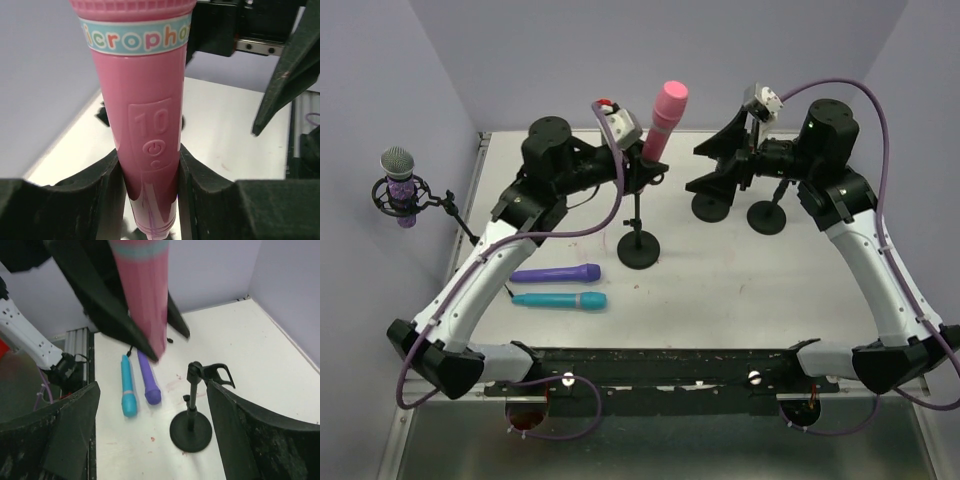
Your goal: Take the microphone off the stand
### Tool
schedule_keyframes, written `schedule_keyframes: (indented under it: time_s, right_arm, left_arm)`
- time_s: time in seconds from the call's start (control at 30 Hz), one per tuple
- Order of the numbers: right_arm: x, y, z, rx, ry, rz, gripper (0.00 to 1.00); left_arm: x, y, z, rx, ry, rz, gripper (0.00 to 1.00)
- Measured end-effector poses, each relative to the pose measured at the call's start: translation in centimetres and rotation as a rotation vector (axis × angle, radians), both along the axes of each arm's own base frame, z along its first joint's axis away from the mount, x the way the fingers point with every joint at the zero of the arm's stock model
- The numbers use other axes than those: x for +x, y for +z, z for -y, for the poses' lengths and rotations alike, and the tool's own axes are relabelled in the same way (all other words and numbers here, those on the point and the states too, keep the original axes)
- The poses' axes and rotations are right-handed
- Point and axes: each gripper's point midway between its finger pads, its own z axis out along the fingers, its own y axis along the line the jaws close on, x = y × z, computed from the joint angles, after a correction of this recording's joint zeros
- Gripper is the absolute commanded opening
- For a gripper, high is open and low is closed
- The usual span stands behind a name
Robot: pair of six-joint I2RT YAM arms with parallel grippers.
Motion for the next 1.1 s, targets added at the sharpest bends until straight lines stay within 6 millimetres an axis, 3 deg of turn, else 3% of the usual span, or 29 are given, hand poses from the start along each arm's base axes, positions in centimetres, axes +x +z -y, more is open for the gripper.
schedule_keyframes:
  time_s: [0.2, 0.3, 0.33, 0.4, 0.47, 0.57, 0.63, 0.7, 0.77, 0.87, 1.1]
  right_arm:
    - [-2.3, -0.9, 1.9, -0.088, -0.043, 0.076, 0.95]
    - [-3.1, -2.1, 2.9, -0.132, -0.071, 0.099, 0.95]
    - [-3.3, -2.6, 3.1, -0.144, -0.08, 0.101, 0.95]
    - [-3.3, -3.7, 3.4, -0.17, -0.098, 0.094, 0.95]
    - [-3.1, -4.5, 3.6, -0.189, -0.109, 0.083, 0.95]
    - [-2.9, -6.0, 3.7, -0.213, -0.112, 0.053, 0.94]
    - [-2.9, -6.6, 3.7, -0.224, -0.111, 0.043, 0.94]
    - [-3.0, -6.9, 3.8, -0.229, -0.11, 0.037, 0.94]
    - [-3.0, -6.9, 3.8, -0.23, -0.109, 0.04, 0.94]
    - [-3.1, -6.8, 3.8, -0.232, -0.109, 0.042, 0.94]
    - [-3.6, -7.0, 4.1, -0.243, -0.111, 0.034, 0.94]
  left_arm:
    - [-0.6, 4.6, -7.4, 0.072, 0.149, 0.212, 0.0]
    - [-1.5, 4.3, -11.2, 0.198, 0.225, 0.323, 0.0]
    - [-1.8, 3.3, -12.8, 0.279, 0.253, 0.366, 0.0]
    - [-2.1, 0.1, -14.7, 0.41, 0.278, 0.37, 0.0]
    - [-2.3, -4.5, -16.8, 0.563, 0.293, 0.336, 0.0]
    - [-1.8, -12.7, -19.6, 0.788, 0.29, 0.226, 0.0]
    - [-1.5, -19.5, -22.0, 0.957, 0.274, 0.102, 0.0]
    - [-1.5, -25.0, -23.9, 1.077, 0.243, -0.009, 0.0]
    - [-1.6, -28.5, -25.3, 1.149, 0.224, -0.067, 0.0]
    - [-0.5, -32.3, -26.9, 1.226, 0.225, -0.064, 0.0]
    - [4.2, -36.1, -27.8, 1.305, 0.221, -0.018, 0.0]
